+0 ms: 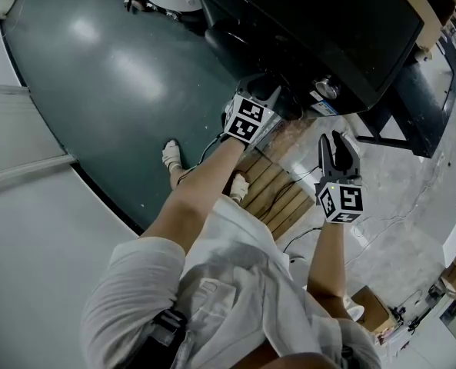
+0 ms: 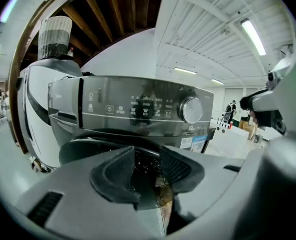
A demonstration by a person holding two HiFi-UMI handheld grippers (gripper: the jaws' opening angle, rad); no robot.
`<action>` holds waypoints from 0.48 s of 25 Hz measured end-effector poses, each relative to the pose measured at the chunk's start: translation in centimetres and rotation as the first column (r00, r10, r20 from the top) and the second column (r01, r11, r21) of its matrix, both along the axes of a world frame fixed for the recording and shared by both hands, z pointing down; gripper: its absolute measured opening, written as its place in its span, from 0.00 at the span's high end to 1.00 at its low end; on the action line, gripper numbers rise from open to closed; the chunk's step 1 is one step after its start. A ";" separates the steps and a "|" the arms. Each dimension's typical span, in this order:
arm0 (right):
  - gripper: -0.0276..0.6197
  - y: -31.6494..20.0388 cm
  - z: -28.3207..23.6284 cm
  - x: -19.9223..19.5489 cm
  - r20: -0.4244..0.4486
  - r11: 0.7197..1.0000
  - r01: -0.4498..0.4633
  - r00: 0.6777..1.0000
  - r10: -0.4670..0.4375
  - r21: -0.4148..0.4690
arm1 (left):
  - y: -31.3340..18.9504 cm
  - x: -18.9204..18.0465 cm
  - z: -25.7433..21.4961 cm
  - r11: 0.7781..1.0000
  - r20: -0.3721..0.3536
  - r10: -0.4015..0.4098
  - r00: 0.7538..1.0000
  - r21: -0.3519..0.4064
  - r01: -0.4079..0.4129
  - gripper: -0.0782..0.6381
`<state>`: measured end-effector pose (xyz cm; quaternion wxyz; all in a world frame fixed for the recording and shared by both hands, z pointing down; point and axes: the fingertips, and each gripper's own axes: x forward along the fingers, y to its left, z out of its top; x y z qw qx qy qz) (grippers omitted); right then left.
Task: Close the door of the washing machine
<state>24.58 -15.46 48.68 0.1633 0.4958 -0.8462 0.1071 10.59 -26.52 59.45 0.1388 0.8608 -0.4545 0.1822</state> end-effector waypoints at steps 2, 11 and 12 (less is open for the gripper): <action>0.76 0.4 -0.4 -0.1 0.006 1.000 0.002 1.000 -0.002 0.002 | 1.3 -1.4 -1.3 1.000 -0.001 0.004 1.000 0.017 -0.004 0.67; 0.76 1.2 -3.6 -2.1 0.035 0.998 0.037 0.999 -0.039 0.058 | 6.2 -9.6 -11.0 0.986 -0.055 -0.069 0.996 0.151 0.077 0.68; 0.76 1.1 -4.2 -2.4 0.038 0.997 0.044 0.998 -0.047 0.069 | 6.6 -10.3 -12.5 0.981 -0.067 -0.074 0.995 0.173 0.085 0.68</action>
